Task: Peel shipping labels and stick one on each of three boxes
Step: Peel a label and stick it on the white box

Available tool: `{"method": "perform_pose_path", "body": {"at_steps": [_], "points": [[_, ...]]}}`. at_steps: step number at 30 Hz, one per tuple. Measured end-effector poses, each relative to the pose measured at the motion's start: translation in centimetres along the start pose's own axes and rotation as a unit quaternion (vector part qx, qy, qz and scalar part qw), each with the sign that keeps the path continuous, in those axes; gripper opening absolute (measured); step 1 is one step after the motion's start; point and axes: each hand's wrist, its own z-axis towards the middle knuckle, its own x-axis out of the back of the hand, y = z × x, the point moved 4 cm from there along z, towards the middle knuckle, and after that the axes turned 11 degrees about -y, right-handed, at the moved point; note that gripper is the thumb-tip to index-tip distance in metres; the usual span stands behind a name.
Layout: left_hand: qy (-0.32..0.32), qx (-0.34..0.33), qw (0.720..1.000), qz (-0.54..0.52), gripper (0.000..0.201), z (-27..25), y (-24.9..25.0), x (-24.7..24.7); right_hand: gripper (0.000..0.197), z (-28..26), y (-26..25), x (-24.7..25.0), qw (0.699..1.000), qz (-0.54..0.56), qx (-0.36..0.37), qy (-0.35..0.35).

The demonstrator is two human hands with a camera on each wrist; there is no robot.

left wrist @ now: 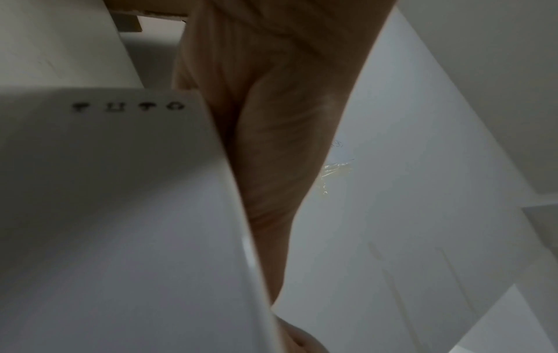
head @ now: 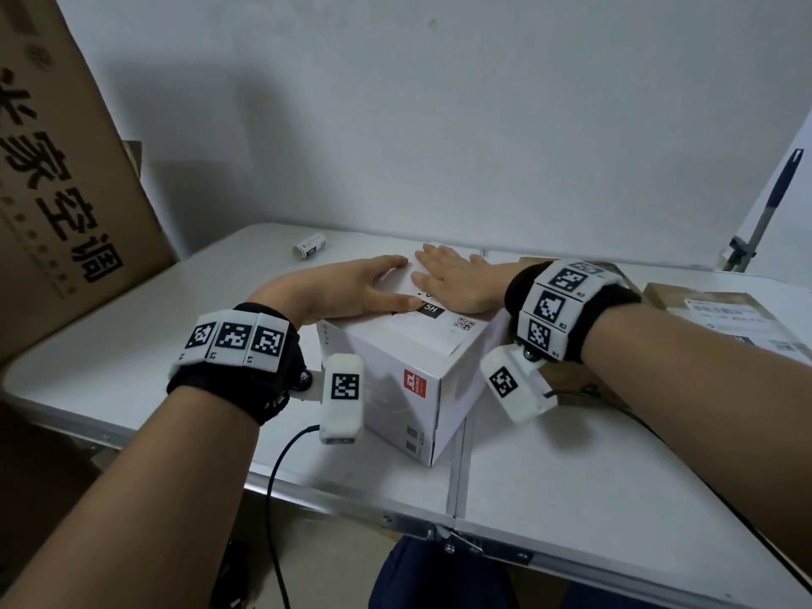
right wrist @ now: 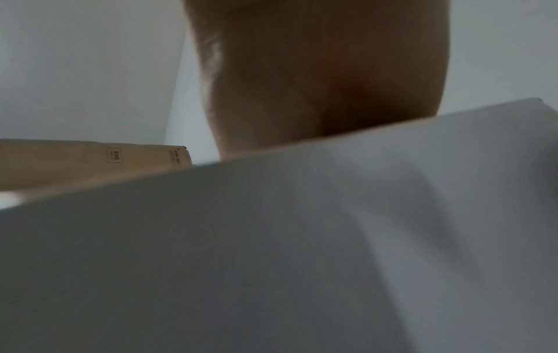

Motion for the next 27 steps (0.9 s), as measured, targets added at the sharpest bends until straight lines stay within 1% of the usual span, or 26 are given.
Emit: {"method": "perform_pose_path", "body": {"at_steps": [2,7,13,17,20,24,27], "points": [[0.001,-0.003,1.000,0.004,0.080,0.0,0.1,0.0,0.061,0.2,0.3,0.3,1.000,0.001,-0.014,0.001],[0.006,-0.004,1.000,0.005,0.080,-0.1,0.1,0.0,0.061,0.6,0.7,0.6,1.000,-0.004,-0.018,-0.005],[0.003,-0.002,1.000,0.006,0.084,0.0,0.0,0.0,0.059,1.1,1.5,0.7,0.999,0.005,-0.029,0.015],[0.005,-0.002,1.000,0.008,0.083,0.1,0.0,0.0,0.059,1.5,2.8,0.8,0.998,0.020,-0.056,0.026],[0.009,0.001,1.000,0.011,0.083,0.1,-0.1,0.0,0.058,1.5,3.0,0.8,0.997,0.021,-0.063,0.027],[0.006,0.005,1.000,0.015,0.086,0.4,-0.1,0.0,0.058,1.2,3.8,0.8,0.996,0.009,-0.079,0.041],[0.011,0.004,1.000,-0.004,0.083,0.3,-0.1,-0.1,0.059,0.7,4.8,0.7,0.995,-0.003,-0.089,0.049]]}}
